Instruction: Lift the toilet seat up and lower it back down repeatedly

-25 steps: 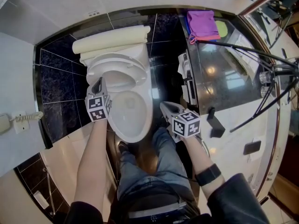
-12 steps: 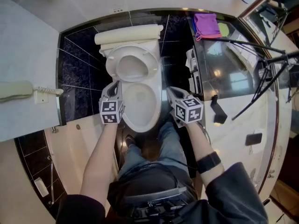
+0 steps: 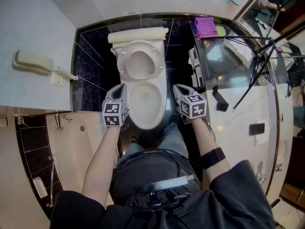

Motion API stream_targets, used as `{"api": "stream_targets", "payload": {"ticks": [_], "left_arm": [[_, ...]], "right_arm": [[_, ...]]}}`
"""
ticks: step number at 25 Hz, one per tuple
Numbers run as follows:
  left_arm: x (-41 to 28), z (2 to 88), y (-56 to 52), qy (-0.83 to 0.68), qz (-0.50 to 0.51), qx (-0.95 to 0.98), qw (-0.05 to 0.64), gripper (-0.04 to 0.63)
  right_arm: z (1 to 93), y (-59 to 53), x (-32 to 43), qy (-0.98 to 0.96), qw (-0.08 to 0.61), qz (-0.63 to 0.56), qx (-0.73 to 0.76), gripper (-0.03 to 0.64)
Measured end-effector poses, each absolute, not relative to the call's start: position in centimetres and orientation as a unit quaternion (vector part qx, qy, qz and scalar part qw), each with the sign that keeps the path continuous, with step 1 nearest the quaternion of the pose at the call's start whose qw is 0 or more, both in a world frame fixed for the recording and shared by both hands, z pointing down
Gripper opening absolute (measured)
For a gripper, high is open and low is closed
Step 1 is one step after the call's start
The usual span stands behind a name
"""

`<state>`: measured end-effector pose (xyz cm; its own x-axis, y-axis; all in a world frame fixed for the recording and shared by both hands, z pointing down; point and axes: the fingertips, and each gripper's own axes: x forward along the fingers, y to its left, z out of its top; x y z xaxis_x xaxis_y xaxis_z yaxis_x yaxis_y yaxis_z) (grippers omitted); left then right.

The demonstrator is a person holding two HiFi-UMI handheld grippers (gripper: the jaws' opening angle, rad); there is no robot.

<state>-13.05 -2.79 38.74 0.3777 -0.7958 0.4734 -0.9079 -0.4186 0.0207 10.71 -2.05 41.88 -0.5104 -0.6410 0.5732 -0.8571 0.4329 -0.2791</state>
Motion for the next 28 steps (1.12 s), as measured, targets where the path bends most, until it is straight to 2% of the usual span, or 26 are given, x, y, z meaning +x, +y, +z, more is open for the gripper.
{"api": "stream_targets", "payload": {"ticks": [12,28], "left_arm": [[-15.3,36.2,4.5,-0.506,0.178,0.834,0.126,-0.002],[-15.9,36.8,6.9,-0.5,0.19,0.837,0.114,-0.002]], "right_arm": [[39.8,4.4,10.2,-0.814,0.196,0.254,0.485,0.0],[41.9,8.8,11.5,-0.795,0.192,0.277,0.505,0.002]]}}
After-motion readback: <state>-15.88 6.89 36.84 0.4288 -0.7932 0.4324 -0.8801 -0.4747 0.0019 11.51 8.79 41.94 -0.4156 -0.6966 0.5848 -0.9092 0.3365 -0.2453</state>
